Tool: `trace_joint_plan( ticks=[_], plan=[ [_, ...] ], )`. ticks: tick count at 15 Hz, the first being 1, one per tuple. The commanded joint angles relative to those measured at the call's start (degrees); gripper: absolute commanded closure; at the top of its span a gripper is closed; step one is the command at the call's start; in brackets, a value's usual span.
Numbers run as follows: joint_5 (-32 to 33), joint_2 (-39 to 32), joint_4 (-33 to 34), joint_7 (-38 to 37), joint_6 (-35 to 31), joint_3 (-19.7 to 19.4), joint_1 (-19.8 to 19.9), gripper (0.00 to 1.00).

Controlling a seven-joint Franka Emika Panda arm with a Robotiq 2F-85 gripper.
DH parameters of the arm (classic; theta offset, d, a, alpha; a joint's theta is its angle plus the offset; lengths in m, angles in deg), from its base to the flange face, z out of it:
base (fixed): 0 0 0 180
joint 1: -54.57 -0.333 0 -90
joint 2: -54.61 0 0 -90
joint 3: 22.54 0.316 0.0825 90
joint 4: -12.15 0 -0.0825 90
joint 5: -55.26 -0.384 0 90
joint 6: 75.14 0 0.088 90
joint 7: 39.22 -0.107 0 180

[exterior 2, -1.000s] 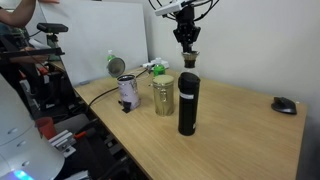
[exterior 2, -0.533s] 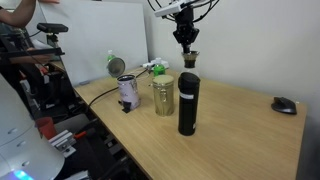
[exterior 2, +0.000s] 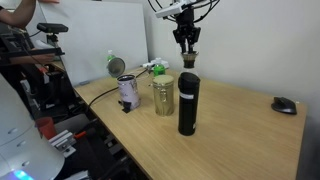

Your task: Remove the lid from the clear bottle and put it on the table

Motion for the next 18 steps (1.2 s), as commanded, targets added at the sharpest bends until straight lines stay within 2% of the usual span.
trace_joint_plan(
  ticks=[1,7,8,9,10,18],
  plan=[
    [-0.7,-1.4,1.2,1.0,-0.3,0.2,0.4,0.67],
    [-0.6,-1.9,1.1,0.9,-0.2,-0.1,0.6,0.69],
    [-0.6,-1.9,1.1,0.8,-0.2,-0.2,0.6,0.78],
    [-0.5,-1.9,1.1,0.8,-0.2,-0.2,0.6,0.94],
    [-0.5,-1.9,1.1,0.8,-0.3,-0.2,0.6,0.99],
    [0.0,-1.4,1.3,0.2,-0.2,-0.5,0.6,0.99]
  ],
)
